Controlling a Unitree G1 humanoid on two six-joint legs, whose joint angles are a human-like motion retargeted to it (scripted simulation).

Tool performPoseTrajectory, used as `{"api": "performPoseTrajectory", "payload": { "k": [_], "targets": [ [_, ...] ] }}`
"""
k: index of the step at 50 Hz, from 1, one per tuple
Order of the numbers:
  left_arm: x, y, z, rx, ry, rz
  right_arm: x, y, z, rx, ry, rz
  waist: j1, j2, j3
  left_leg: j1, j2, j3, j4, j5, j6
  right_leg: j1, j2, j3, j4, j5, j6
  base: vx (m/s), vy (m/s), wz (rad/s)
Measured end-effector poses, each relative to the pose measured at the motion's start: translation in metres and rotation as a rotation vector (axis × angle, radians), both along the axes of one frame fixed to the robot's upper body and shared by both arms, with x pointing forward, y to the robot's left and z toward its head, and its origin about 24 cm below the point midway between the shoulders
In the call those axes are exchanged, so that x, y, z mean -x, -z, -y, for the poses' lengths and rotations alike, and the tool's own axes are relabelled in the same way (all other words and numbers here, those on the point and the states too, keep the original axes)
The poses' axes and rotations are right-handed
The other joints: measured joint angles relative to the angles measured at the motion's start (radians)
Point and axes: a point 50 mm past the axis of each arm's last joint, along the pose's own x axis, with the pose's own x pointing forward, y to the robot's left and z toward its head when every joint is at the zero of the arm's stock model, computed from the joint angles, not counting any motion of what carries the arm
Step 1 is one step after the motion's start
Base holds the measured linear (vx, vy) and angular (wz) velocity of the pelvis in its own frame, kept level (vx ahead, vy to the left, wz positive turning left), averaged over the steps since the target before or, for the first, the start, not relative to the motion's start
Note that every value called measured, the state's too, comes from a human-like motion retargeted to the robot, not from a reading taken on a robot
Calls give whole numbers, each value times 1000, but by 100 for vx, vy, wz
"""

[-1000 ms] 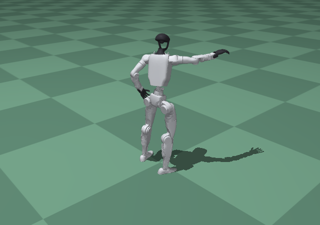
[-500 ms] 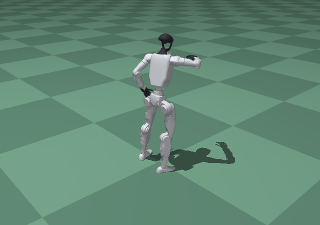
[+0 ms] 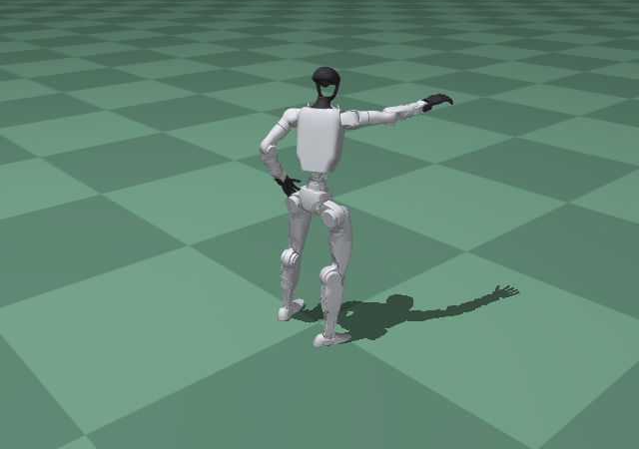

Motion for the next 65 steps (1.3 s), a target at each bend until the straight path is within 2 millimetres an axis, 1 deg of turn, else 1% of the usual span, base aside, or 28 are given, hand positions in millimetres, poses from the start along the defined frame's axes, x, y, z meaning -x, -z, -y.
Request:
{"api": "performPoseTrajectory", "payload": {
  "k": [2,5,7,9,12,14,15,17,19,20,22,25,27,30,35,39,40,42,43,45,47,50,53,56,59,61,63,65],
  "targets": [
    [-2,1,2,11,5,-4,-19,-18,-30,55,-107,32,18,9,-2,-7,3,3,0,3,1,-5,6,2,-10,6,0,-2,-3,-5],
    [-6,3,4,18,-10,-9,-45,-40,-84,107,-294,107,34,22,-3,-14,7,11,0,5,3,-12,13,9,-23,12,0,0,0,0],
    [-8,1,1,22,-35,6,-58,-44,-123,222,-416,99,38,23,-3,-19,10,17,0,7,5,-18,18,14,-29,17,0,0,0,0],
    [-8,1,2,38,-57,5,-66,-45,-162,274,-573,102,38,28,-2,-24,16,24,0,8,5,-25,26,20,-34,21,0,-2,-5,-20],
    [-5,2,4,74,-91,-15,-67,-34,-214,311,-813,74,26,29,3,-27,24,34,0,9,5,-34,35,30,-38,25,0,-1,-4,-20],
    [-3,3,5,93,-115,-21,-61,-22,-239,334,-951,49,14,27,7,-27,28,40,0,8,5,-38,40,35,-38,26,0,0,0,0],
    [-1,3,6,102,-128,-23,-57,-14,-250,342,-1016,35,6,26,9,-27,30,42,0,7,5,-39,42,38,-38,27,0,0,0,0],
    [1,2,7,119,-154,-25,-45,2,-262,353,-1124,-7,-11,22,15,-25,33,47,0,5,4,-41,44,42,-37,26,0,0,0,0],
    [2,1,8,132,-177,-21,-33,19,-267,357,-1203,-58,-29,19,20,-22,35,51,0,2,4,-41,46,46,-37,26,0,0,0,0],
    [3,1,9,138,-187,-17,-27,28,-267,358,-1234,-85,-39,17,22,-20,36,52,0,0,3,-41,47,48,-37,26,0,0,0,0],
    [4,0,11,141,-200,-4,-17,43,-260,351,-1258,-138,-59,15,26,-17,38,55,0,-3,1,-41,50,50,-36,25,0,0,0,0],
    [5,-3,13,133,-212,22,-8,61,-237,332,-1217,-194,-87,13,28,-15,42,57,0,-7,-5,-40,53,51,-36,25,0,0,0,0],
    [6,-4,14,119,-216,38,-8,68,-211,315,-1127,-209,-102,11,27,-14,43,55,0,-9,-9,-39,54,50,-36,24,0,0,0,0],
    [9,-6,14,98,-218,51,-11,73,-165,285,-930,-226,-116,7,22,-14,41,51,0,-11,-15,-37,51,46,-34,22,0,0,0,0],
    [11,-8,11,61,-183,58,-8,68,-80,219,-546,-233,-102,-6,19,-11,27,35,0,-13,-17,-25,34,32,-27,15,0,1,4,16],
    [9,-9,8,33,-130,66,2,54,-29,171,-289,-182,-65,-17,16,-9,15,22,0,-12,-16,-16,19,20,-23,10,0,1,3,21],
    [9,-9,8,29,-113,68,5,51,-19,163,-232,-166,-54,-20,15,-9,12,19,0,-12,-15,-14,16,17,-22,9,0,0,0,0],
    [9,-7,9,35,-91,55,4,41,-11,118,-177,-127,-36,-21,12,-10,10,16,0,-10,-15,-13,15,14,-22,9,0,0,0,0],
    [9,-5,10,42,-78,40,1,35,-8,67,-154,-88,-29,-21,10,-10,10,15,0,-9,-14,-12,14,13,-22,9,0,0,0,0],
    [8,-4,11,40,-70,33,-4,21,-11,63,-123,-39,-14,-17,6,-13,11,14,0,-7,-13,-13,15,11,-23,11,0,0,0,0],
    [9,0,14,53,-53,11,-17,8,-23,8,-141,37,-2,-14,0,-12,11,17,0,-6,-10,-13,17,14,-24,12,0,0,0,0],
    [7,-2,12,39,-75,21,-35,-10,-56,106,-221,86,19,-8,-6,-12,16,24,0,-6,-7,-17,22,19,-27,16,0,0,0,0],
    [5,0,14,57,-95,16,-56,-23,-107,231,-371,92,32,-1,-9,-7,18,34,0,-7,0,-17,26,28,-28,18,0,0,-1,-6],
    [2,0,15,60,-120,11,-66,-34,-166,331,-577,117,32,11,-8,2,20,45,0,-9,6,-16,28,39,-29,19,0,0,-2,-19],
    [2,3,16,73,-139,-10,-65,-35,-223,397,-800,116,24,19,-8,12,20,55,0,-12,11,-13,28,48,-28,18,0,0,0,-6],
    [1,4,16,82,-154,-20,-58,-31,-254,429,-940,117,12,23,-7,18,17,59,0,-15,14,-9,25,52,-27,16,0,0,0,0],
    [2,5,16,91,-172,-29,-48,-24,-278,445,-1072,114,-3,26,-6,24,13,60,0,-17,18,-5,20,54,-25,14,0,0,0,0],
    [2,5,16,100,-190,-35,-36,-14,-295,444,-1190,102,-20,29,-5,29,8,60,0,-20,21,0,15,54,-23,10,0,0,0,0]
  ]
}}
